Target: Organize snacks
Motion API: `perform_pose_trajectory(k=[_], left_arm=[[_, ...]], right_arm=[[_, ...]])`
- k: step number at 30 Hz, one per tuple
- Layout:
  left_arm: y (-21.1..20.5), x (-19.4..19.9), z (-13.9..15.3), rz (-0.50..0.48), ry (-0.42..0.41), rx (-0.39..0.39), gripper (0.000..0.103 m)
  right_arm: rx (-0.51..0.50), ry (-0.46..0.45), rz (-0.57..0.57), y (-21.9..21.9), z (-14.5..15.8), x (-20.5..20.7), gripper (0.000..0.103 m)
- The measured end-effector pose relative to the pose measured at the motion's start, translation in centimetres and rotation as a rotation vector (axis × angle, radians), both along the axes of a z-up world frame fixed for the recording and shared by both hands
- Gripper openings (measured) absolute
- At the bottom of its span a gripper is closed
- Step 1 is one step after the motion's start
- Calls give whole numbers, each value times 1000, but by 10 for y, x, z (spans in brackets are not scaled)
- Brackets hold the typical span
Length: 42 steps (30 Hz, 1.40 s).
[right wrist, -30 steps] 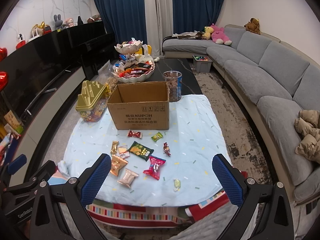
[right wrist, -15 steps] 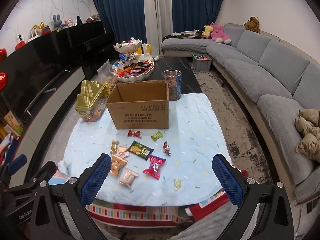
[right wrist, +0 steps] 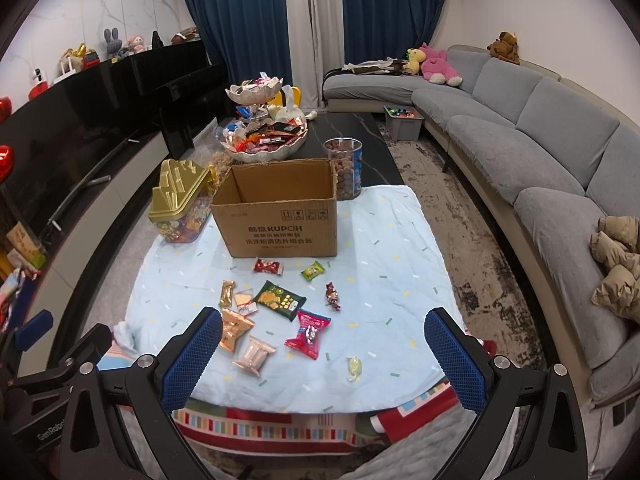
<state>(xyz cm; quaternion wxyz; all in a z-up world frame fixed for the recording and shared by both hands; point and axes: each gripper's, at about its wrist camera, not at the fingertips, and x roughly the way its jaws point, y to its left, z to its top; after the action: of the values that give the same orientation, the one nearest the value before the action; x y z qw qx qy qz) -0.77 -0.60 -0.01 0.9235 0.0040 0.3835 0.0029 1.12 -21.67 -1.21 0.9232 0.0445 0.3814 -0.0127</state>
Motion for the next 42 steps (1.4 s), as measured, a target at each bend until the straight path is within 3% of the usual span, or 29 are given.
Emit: perform_pose_trajectory(k=[18,23,27,33,42], left_arm=[[-16,18,-15,-74,14,35,103],[-20,31,-27,-93,13,28,103],[-29,40,-41,-120,0,37,103],[-39,55,-73,-173,45,25,102],[-55,72,-117,-245,95,17,92]], right_arm=[[-21,-19,-22,-9,-8,15,102],[-23,-24,-23,-12,-23,24,102],[-18,-21,-25,-15,-37,32,102],[-48,-3,-29,-20,-62,44,102],[-76,32,14,-20,-99,57,102]])
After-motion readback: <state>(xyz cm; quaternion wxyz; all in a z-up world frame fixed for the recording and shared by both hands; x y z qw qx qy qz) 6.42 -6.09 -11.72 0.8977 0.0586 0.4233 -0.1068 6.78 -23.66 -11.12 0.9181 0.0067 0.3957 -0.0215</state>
